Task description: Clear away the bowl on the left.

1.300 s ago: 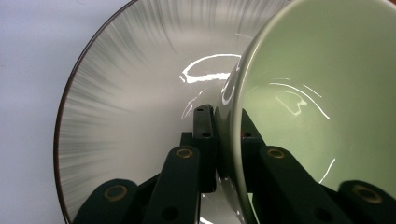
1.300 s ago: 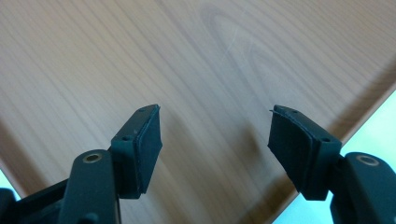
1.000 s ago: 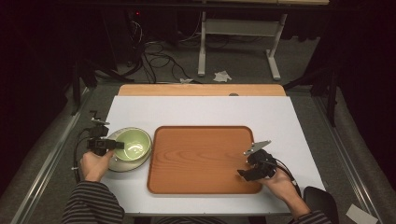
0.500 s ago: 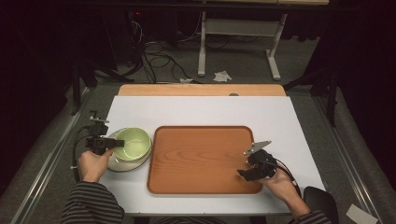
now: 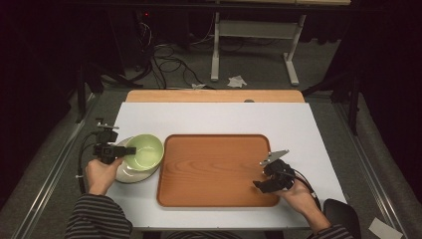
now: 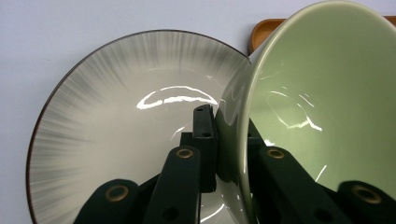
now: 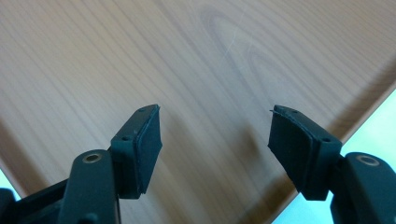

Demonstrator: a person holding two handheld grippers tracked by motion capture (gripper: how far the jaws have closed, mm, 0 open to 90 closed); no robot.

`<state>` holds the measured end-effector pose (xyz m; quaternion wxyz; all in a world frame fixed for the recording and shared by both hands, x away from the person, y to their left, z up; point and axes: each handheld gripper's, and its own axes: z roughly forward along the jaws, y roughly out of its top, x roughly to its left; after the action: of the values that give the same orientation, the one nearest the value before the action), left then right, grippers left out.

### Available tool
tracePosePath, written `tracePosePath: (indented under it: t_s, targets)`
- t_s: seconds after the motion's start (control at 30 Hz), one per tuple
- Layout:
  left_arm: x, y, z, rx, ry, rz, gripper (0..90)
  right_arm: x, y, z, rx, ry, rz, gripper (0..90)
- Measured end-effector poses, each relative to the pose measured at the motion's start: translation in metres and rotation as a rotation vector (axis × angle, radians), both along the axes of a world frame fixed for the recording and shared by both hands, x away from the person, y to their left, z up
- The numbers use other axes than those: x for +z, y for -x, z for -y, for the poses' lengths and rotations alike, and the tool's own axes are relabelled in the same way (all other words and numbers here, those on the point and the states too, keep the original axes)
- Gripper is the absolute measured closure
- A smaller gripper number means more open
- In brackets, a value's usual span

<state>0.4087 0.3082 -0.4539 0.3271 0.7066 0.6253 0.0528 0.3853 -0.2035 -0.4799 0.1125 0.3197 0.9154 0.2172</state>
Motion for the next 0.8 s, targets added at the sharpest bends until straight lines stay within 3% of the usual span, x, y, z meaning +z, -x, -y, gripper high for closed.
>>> tracePosePath:
  t_s: [0.8]
  targets:
    - [0.01,0.002,0.016,-0.06,0.026,0.016,83.8,-0.001,0.0,-0.001,0.0,-0.002,-0.001,36.1]
